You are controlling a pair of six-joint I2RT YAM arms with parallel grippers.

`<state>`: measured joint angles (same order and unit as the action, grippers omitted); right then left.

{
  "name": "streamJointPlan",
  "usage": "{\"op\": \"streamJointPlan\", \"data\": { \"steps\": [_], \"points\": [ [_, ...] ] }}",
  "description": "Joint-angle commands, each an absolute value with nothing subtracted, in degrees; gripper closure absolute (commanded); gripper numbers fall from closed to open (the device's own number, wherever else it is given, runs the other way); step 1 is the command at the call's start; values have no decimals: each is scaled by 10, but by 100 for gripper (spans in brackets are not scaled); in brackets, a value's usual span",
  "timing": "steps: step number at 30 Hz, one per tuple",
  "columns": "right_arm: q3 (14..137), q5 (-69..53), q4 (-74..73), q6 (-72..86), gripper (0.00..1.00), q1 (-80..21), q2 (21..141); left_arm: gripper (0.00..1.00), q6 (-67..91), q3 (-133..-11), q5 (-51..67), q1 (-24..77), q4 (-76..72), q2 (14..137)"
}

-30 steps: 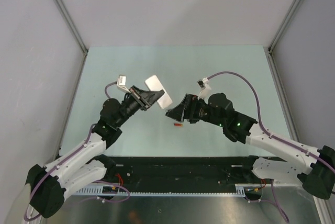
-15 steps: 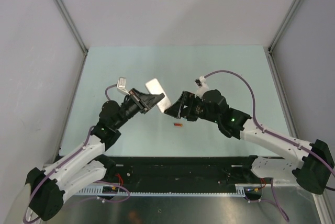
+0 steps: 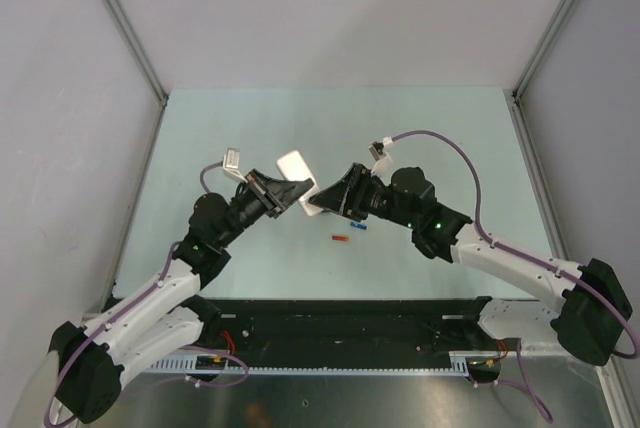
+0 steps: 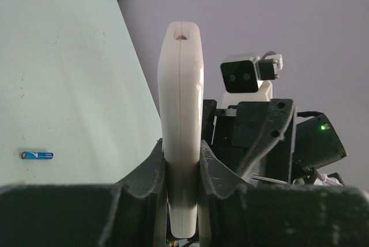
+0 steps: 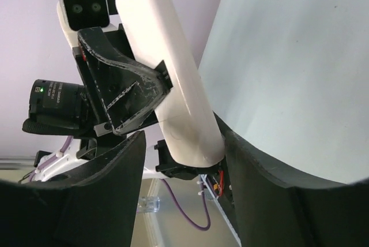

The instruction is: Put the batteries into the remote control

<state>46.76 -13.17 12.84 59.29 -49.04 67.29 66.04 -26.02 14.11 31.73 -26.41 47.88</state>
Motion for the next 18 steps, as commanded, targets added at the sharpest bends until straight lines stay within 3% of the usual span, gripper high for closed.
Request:
{"op": "streamJointPlan", "data": {
  "steps": [1,11,18],
  "points": [
    [461,-147,168,608,41,-488,680,100,665,-265,146,316,-287,467],
    [459,-152,173,607,56,-483,689,100,665,-265,148,317,-287,465],
    [456,-151,188,619,54,-481,699,100,665,-258,146,317,-287,459]
  ]
}}
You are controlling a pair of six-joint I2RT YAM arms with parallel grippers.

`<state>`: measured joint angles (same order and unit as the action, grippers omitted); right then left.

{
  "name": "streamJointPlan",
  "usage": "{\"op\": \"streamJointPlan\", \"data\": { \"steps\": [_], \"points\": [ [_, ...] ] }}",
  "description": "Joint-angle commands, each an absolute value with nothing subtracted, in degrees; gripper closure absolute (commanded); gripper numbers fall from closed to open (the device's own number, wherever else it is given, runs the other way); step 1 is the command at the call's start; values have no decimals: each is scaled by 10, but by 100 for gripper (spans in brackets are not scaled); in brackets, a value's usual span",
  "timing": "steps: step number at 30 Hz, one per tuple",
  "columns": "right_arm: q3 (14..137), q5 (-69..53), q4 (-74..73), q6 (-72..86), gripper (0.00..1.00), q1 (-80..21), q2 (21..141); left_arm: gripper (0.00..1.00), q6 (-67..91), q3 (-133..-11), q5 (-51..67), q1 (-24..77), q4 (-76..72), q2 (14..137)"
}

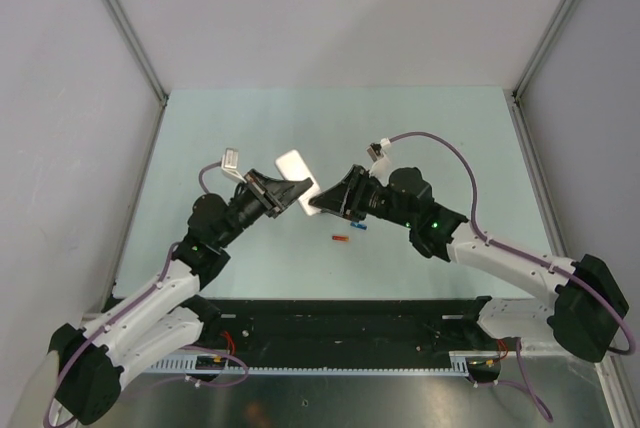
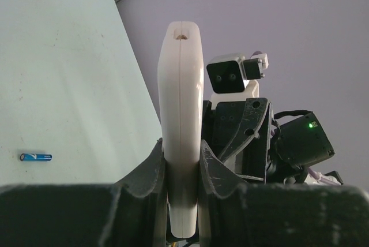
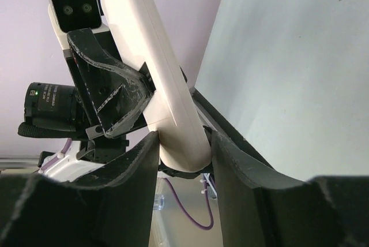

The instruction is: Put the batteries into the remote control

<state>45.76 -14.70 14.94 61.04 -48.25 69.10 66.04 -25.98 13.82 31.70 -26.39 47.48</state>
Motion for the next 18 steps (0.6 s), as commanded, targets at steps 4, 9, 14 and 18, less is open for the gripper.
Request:
{"op": "streamJointPlan", "data": {
  "steps": [4,9,14,18],
  "points": [
    [456,-150,195,625,52,-480,704,100,665,-256,146,317,-287,455],
    [456,-149,198,628,52,-480,706,100,665,-256,146,318,-287,454],
    [457,-149,203,635,49,-478,708,100,665,-255,145,317,-288,454],
    [456,-149,208,640,50,-478,713,100,664,-255,145,318,-287,455]
  ]
}}
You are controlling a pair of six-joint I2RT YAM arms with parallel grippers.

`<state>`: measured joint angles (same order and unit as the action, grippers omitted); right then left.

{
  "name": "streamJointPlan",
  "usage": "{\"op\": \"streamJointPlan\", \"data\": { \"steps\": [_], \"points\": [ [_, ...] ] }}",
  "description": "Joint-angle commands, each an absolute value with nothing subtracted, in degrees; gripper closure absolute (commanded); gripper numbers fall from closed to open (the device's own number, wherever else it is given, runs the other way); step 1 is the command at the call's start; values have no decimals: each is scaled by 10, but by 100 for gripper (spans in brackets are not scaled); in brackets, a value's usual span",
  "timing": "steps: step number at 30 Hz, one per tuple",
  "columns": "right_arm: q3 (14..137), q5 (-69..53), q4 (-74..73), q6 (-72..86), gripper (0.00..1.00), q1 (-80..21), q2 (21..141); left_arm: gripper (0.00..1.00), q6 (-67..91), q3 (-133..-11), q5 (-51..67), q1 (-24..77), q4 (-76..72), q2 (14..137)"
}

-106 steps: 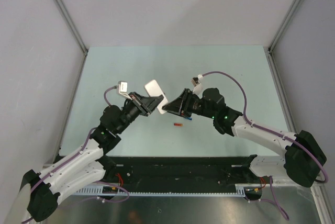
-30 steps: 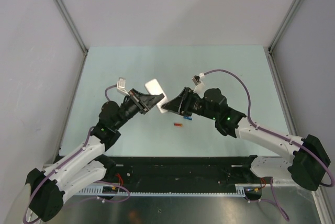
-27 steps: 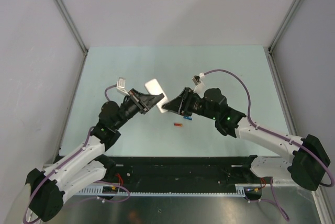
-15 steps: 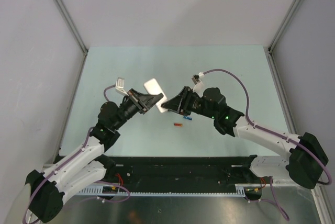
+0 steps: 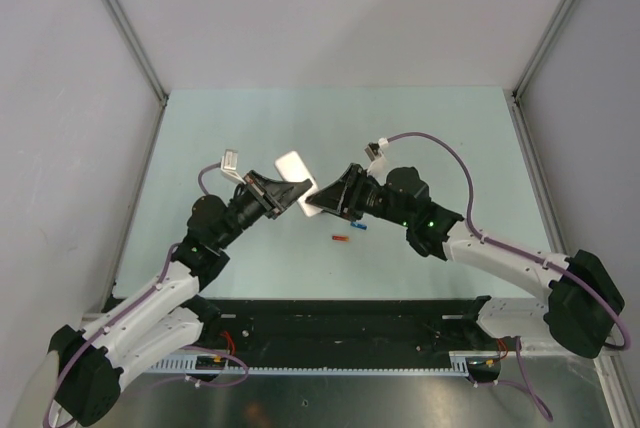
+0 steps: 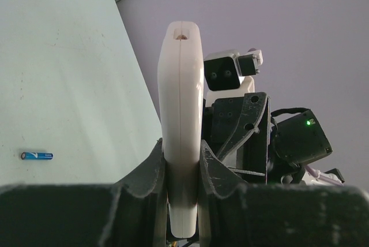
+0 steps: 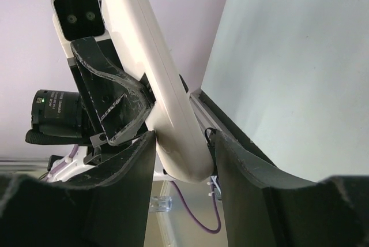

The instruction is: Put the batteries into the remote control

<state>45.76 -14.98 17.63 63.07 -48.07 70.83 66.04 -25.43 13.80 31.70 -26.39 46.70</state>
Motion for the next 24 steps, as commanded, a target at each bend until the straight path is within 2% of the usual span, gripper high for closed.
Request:
{"op": "streamJointPlan", "data": {
  "steps": [1,8,14,24],
  "points": [
    [457,-149,208,642,51,-477,715,100,664,-254,145,318,-287,454],
    [457,-161,187,628,71,-482,721,100,656,-256,130,317,-287,443],
    [457,-178,148,585,83,-490,720,100,644,-272,120,316,-287,446],
    [457,-235,77,487,86,-504,713,100,643,-308,133,289,-287,469]
  ]
}}
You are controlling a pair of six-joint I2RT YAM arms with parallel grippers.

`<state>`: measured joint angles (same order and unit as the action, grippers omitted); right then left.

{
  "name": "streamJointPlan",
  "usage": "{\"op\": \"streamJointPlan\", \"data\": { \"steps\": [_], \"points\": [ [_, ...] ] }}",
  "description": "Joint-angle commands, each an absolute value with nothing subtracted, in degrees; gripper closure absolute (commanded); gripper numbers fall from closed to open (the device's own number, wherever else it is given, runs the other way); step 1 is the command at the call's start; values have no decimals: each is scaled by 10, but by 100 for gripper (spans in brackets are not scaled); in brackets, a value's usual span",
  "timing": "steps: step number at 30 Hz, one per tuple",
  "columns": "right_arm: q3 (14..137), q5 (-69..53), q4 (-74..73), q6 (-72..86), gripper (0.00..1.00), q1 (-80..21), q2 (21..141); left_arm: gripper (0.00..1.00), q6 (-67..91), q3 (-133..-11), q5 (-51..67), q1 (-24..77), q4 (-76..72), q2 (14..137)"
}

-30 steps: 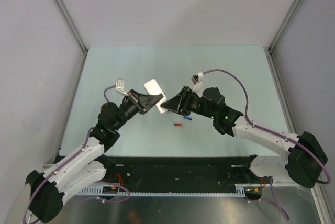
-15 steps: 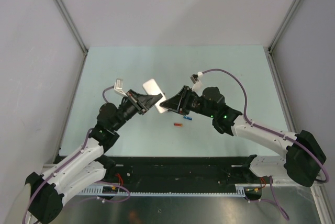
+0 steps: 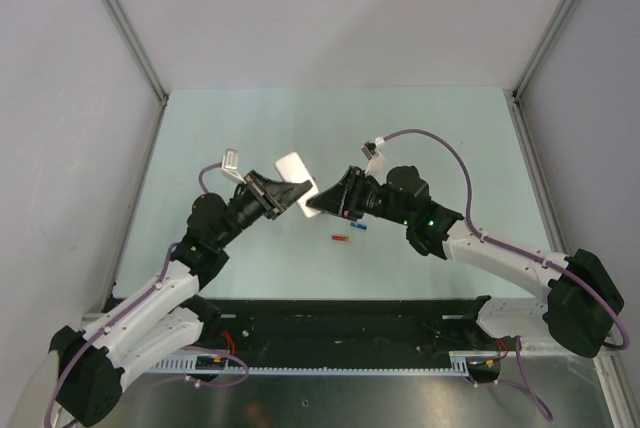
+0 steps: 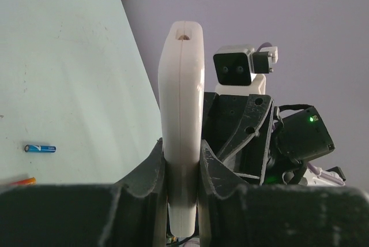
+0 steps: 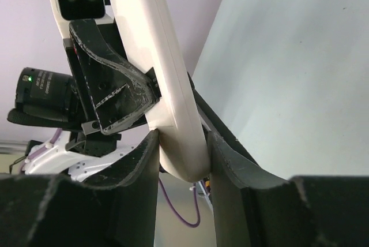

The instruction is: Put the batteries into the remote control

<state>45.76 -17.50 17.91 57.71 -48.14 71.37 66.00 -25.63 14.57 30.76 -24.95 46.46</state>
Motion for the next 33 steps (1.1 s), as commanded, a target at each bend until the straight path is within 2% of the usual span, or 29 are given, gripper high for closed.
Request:
{"op": "streamJointPlan", "data": {
  "steps": [1,18,21,29,30,31,33],
  "points": [
    [456,-236,71,481,87,-506,711,100,642,-310,133,287,-287,471],
    [461,-221,-61,339,96,-514,681,100,671,-322,199,229,-294,495],
    [467,-220,-72,316,100,-513,679,100,675,-323,215,224,-301,505],
    [498,-233,-128,255,100,-510,679,100,679,-321,262,207,-317,526],
    [499,-229,-130,260,100,-508,679,100,679,-318,260,207,-317,525],
    [500,-229,-130,265,94,-505,673,100,680,-310,258,207,-318,524],
    [502,-210,-133,280,78,-500,669,100,684,-301,251,207,-319,520]
  ]
}}
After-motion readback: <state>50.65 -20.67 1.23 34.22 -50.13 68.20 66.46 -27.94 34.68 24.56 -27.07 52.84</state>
